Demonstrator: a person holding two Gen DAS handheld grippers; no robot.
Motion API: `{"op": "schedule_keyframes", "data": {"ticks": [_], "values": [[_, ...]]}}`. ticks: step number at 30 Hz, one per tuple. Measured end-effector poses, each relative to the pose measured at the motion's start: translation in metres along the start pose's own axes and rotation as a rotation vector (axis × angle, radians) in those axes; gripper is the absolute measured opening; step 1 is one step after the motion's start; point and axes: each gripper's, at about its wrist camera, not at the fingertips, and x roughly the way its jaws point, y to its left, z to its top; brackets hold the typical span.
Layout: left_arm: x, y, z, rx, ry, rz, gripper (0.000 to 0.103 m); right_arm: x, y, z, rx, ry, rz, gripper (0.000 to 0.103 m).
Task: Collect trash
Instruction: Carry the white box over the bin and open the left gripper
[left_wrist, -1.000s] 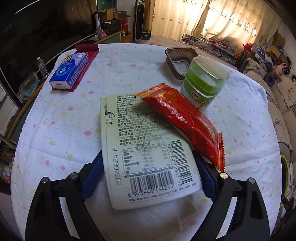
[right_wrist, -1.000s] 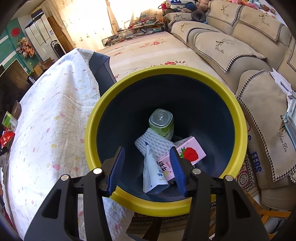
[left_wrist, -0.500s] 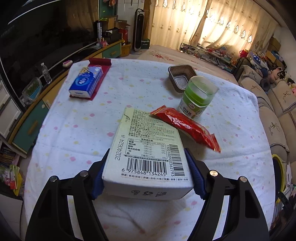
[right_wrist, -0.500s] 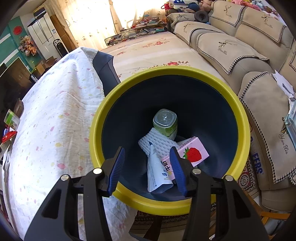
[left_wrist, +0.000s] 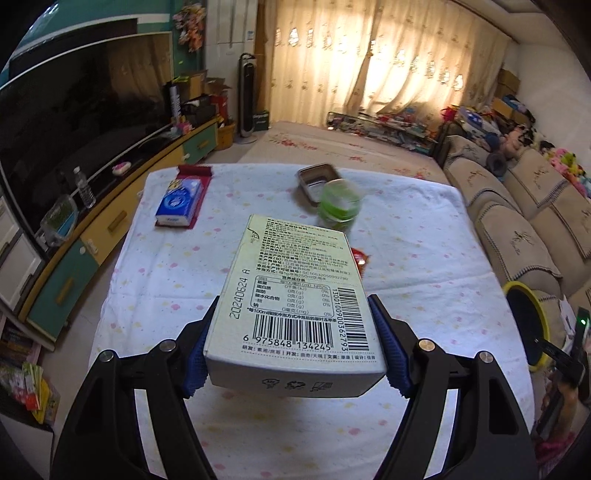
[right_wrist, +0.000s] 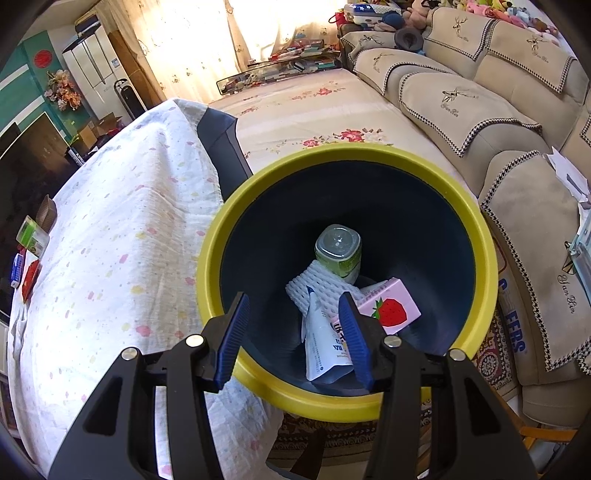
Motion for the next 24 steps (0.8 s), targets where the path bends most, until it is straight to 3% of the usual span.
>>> {"op": "schedule_keyframes", "data": {"ticks": [5,12,17,24], "values": [[-0.023,-0.046,-0.001,0.089,-0.011,-0.116,0.074,-0.004,-0.003,-0.002,0.002,-0.006,0.001,0.048],[-0.034,-0.144,-0.006,0.247,0.008,-0.325,0.074,-0.015,-0.021,-0.005,0.028,-0.021,-0.019,0.048],[-0.025,-0.224,-0.008,0.341,0.047,-0.453,0.074,-0.030,-0.044,-0.006,0.063,-0.054,-0.044,0.048],[0.007,-0.328,-0.021,0.445,0.127,-0.552,0.074,-0.047,-0.079,-0.009,0.111,-0.090,-0.068,0.048]]}}
